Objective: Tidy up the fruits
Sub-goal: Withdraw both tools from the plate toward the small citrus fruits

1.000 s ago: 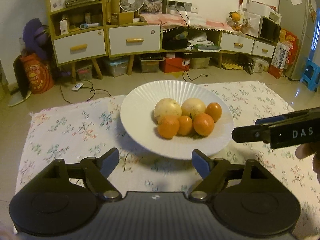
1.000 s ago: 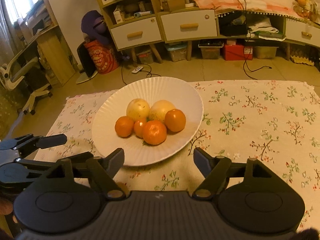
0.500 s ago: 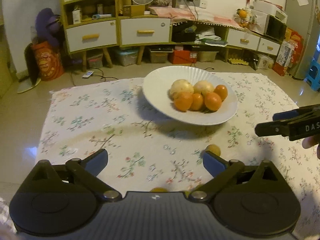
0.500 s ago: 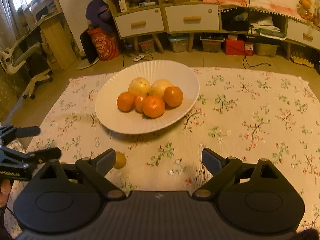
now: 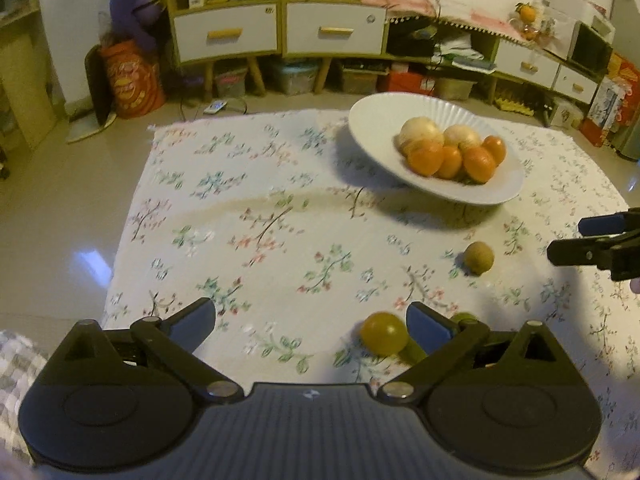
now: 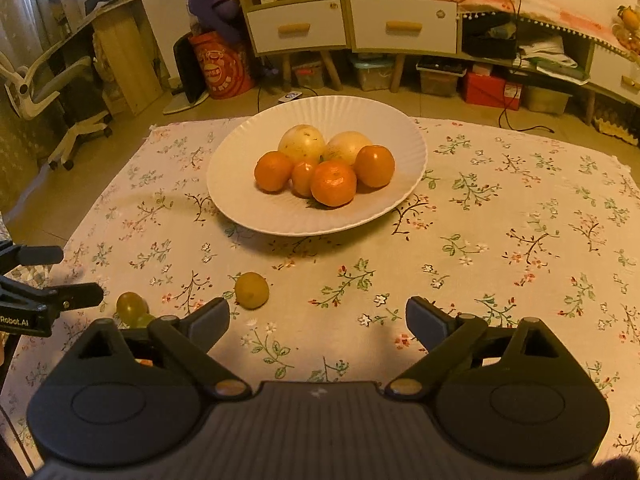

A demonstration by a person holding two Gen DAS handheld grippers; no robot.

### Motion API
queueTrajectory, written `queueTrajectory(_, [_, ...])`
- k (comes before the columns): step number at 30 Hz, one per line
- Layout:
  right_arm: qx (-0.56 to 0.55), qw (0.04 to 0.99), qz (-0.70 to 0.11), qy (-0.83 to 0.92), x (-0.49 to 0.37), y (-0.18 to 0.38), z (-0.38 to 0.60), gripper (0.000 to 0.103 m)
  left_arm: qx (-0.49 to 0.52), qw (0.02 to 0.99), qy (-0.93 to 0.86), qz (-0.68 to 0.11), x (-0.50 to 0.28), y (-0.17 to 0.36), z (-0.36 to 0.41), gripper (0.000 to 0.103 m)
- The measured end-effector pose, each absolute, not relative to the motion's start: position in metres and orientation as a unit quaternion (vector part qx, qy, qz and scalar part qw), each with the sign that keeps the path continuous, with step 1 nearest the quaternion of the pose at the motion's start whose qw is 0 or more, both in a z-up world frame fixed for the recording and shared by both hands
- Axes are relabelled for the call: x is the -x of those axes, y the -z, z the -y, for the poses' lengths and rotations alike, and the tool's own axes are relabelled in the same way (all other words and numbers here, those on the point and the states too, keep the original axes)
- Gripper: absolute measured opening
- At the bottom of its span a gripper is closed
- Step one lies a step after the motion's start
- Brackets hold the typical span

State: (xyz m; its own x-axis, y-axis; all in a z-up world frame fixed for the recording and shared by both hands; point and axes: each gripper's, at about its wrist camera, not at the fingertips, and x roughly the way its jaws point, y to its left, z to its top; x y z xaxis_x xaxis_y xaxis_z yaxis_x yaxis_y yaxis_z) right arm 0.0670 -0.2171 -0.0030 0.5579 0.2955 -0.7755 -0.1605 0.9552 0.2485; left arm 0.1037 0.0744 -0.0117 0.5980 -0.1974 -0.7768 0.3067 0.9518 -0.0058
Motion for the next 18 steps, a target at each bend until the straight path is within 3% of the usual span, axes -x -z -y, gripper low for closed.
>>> queueTrajectory(18, [-0.039, 0.870, -0.462, -0.166, -0.062, 0.014, 0.189, 0.094, -0.099, 0.877, 0.187, -0.431, -0.091, 0.034, -0.090, 0.093])
